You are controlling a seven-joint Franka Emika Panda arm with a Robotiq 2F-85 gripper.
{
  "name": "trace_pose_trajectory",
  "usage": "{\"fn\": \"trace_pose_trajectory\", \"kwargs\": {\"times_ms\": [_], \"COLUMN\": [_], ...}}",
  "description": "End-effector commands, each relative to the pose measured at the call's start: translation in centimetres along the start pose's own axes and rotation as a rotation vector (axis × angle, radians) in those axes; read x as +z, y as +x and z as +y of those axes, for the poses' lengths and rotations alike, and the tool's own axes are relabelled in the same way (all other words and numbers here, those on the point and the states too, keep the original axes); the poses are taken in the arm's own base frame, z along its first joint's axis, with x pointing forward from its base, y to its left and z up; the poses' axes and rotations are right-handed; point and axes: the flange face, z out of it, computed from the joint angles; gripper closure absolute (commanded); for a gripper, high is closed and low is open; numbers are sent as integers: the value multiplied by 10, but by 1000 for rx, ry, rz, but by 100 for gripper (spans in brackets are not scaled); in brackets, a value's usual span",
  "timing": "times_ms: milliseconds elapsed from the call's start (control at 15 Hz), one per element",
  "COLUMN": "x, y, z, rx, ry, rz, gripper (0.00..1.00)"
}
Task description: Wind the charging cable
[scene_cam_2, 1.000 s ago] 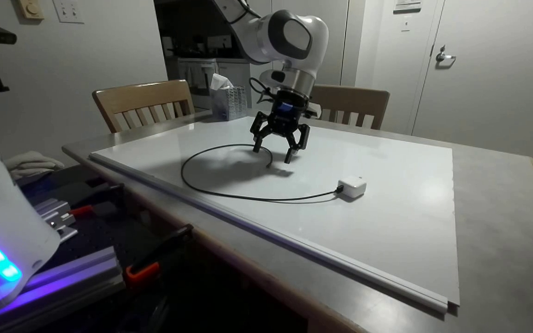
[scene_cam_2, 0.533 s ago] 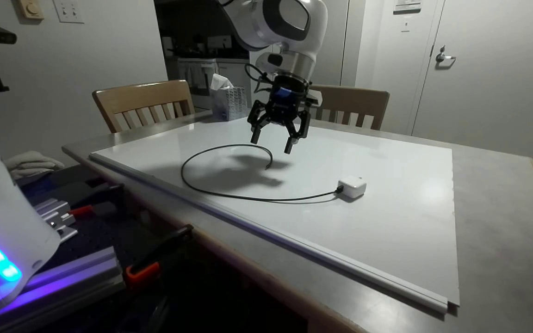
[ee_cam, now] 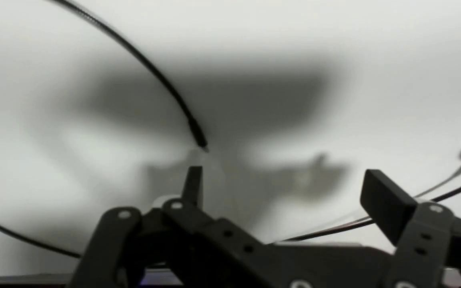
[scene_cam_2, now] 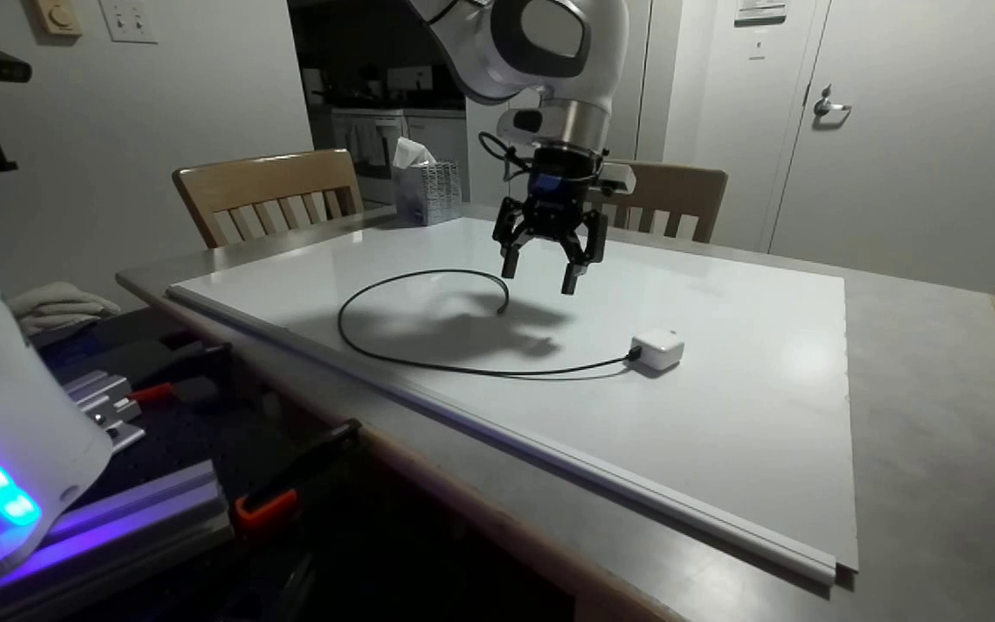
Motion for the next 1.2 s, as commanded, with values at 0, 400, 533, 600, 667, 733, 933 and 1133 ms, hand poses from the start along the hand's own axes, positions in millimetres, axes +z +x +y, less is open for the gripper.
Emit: {"fn": "trace_pose_trajectory", "kwargs": {"times_ms": [0, 400, 533, 600, 667, 733, 933, 1133], "x": [-14, -35, -30, -23, -20, -9, 19, 31], "y": [25, 54, 53, 50, 50, 50, 58, 65], "z": [-13, -16, -16, -30, -42, -66, -124, -180], "rx": [146, 252, 244, 245, 252, 269, 324, 358], "ry": [30, 20, 26, 14, 22, 41, 66, 109], "rz": [-147, -217, -217, -234, -249, -258, -288, -297], "gripper": [0, 0, 0, 0, 0, 0, 0, 0]}}
